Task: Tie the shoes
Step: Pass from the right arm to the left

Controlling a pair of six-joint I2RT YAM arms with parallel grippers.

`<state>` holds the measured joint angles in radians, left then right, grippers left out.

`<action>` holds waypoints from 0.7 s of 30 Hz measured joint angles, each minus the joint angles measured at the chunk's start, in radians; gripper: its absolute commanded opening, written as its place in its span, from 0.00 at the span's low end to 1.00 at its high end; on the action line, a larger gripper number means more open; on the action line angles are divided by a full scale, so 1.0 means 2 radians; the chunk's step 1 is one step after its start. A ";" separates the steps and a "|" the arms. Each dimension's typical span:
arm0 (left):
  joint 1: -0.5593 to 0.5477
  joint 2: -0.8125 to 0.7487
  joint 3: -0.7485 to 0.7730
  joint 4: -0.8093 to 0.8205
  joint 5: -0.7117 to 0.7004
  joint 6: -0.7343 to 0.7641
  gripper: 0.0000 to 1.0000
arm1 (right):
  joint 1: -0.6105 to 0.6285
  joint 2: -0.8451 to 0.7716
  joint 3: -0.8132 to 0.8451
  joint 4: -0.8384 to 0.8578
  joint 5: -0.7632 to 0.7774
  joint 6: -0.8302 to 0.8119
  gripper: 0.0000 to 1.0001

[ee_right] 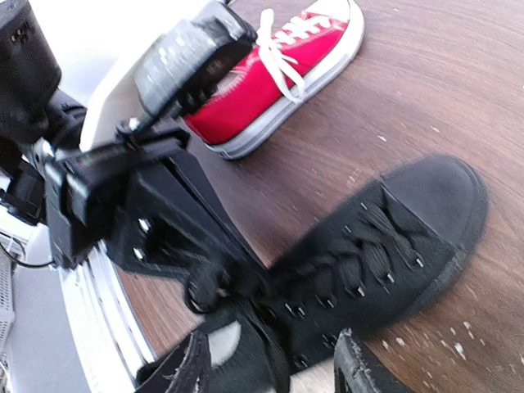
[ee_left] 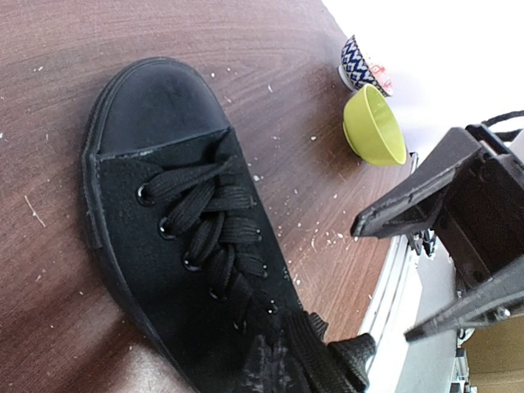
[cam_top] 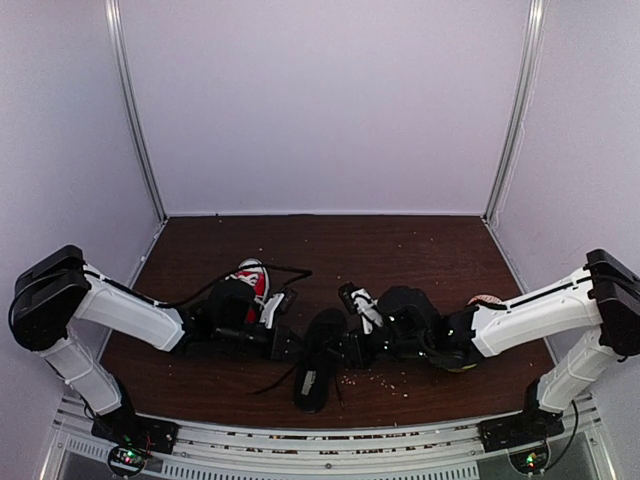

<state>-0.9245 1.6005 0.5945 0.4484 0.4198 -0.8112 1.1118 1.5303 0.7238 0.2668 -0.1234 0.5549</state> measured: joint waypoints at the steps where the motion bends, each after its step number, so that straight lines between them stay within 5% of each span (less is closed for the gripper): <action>1: 0.000 0.000 0.000 0.000 0.000 0.000 0.00 | 0.000 0.005 0.007 0.000 -0.002 0.002 0.53; 8: 0.000 0.000 0.000 0.003 0.002 -0.002 0.00 | -0.001 0.052 0.050 0.023 -0.025 0.014 0.47; 11: 0.000 0.000 0.000 0.004 0.002 -0.004 0.00 | -0.001 0.066 0.059 0.026 -0.032 0.015 0.37; 16: 0.000 0.001 -0.001 0.008 0.003 -0.005 0.00 | -0.001 0.078 0.061 0.034 -0.044 0.017 0.02; 21: 0.000 0.002 -0.007 0.018 0.001 -0.011 0.00 | -0.002 0.079 0.060 0.048 -0.055 0.023 0.00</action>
<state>-0.9249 1.6047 0.5812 0.4835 0.4213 -0.8337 1.1080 1.6886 0.8448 0.3630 -0.2325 0.6018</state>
